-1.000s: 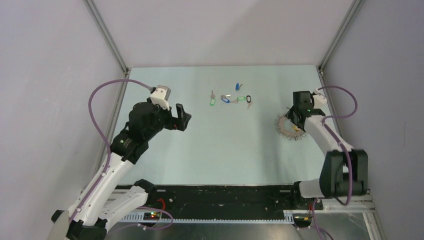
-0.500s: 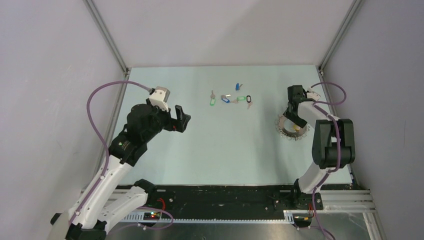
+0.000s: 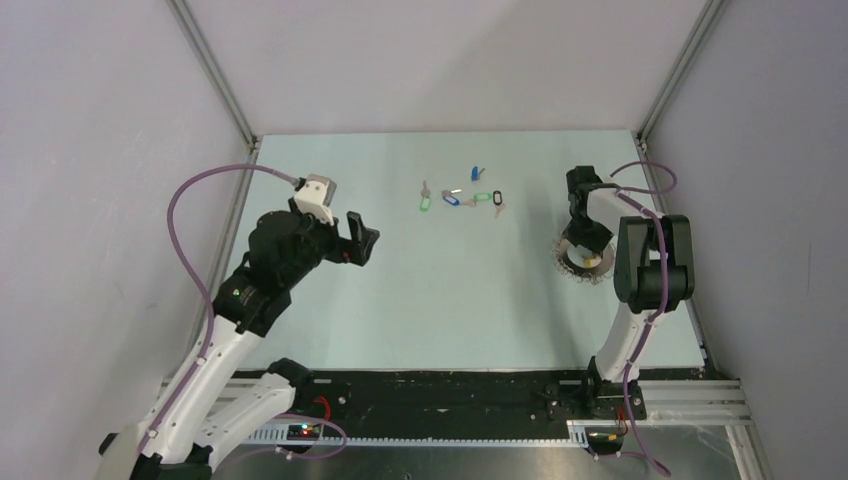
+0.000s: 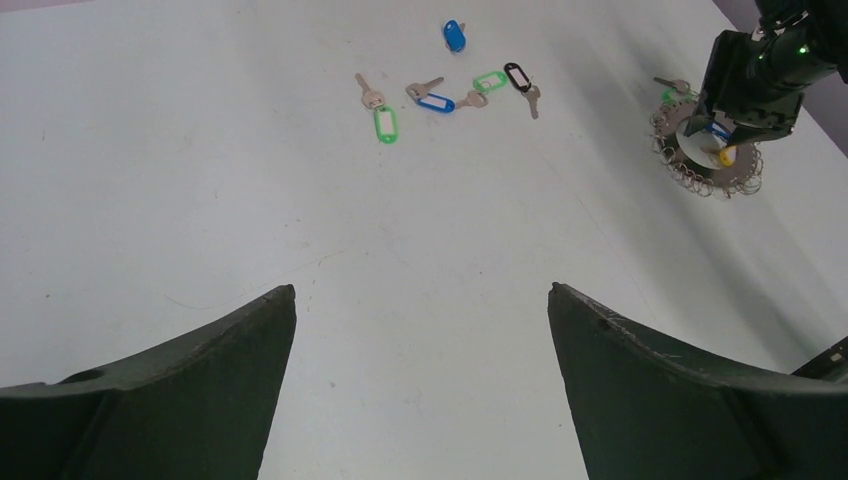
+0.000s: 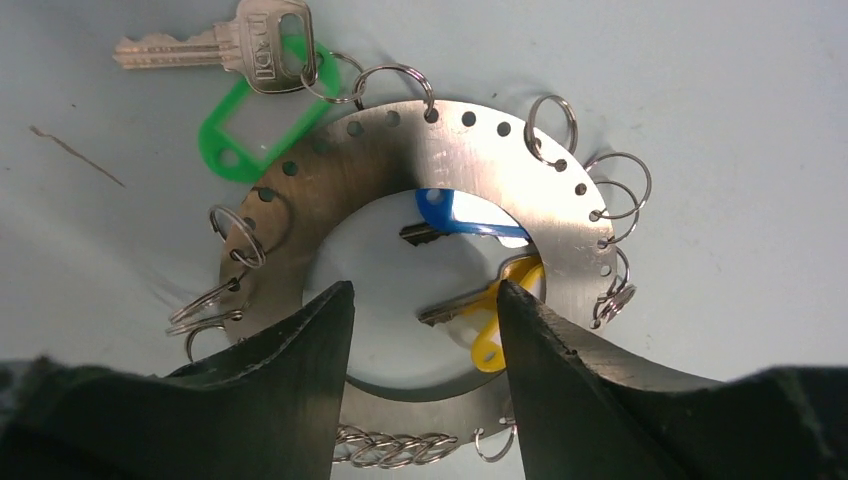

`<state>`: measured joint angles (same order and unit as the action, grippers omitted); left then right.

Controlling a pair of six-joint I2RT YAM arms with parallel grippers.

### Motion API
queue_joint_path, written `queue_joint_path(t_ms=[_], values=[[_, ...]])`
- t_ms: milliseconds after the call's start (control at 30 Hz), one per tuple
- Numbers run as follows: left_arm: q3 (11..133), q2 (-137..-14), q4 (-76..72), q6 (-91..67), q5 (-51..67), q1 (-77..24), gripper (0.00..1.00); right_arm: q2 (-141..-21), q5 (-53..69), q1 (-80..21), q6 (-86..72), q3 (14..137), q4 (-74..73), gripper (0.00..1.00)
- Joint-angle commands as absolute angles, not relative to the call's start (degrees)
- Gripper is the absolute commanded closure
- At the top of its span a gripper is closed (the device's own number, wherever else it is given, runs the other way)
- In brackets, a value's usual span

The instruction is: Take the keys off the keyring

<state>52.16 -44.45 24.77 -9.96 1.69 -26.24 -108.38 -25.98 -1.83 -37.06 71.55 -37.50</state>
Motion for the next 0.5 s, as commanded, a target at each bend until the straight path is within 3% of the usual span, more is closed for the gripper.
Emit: queue_joint_path(t_ms=[0, 33, 100, 167, 200, 400, 467], values=[[51.8, -43.2, 24.0, -8.4, 1.6, -26.1, 0.02, -107.6, -28.9, -1.7, -38.0, 71.1, -42.1, 0.44], [51.8, -43.0, 24.1, -8.4, 1.6, -26.1, 0.02, -106.6, -28.6, -1.6, -37.5, 70.1, -41.4, 0.48], [51.7, -42.8, 24.0, -8.4, 1.5, -26.1, 0.02, -105.8, -27.3, -1.3, -36.0, 69.5, -40.0, 0.76], [51.7, -42.7, 24.1, -8.4, 1.6, -26.1, 0.02, -105.2, -24.9, -1.1, -35.1, 69.4, -39.3, 0.98], [51.6, -42.6, 24.1, -8.4, 1.5, -26.1, 0.02, -104.9, -24.3, -1.1, -35.0, 69.4, -38.9, 1.00], [51.5, -42.5, 24.1, -8.3, 1.2, -26.1, 0.02, -99.1, -19.9, -2.3, -33.3, 68.3, -36.7, 0.96], [51.6, -42.6, 24.0, -8.2, 1.3, -26.1, 0.02, -97.2, -18.7, -2.3, -33.2, 68.3, -36.7, 0.70]])
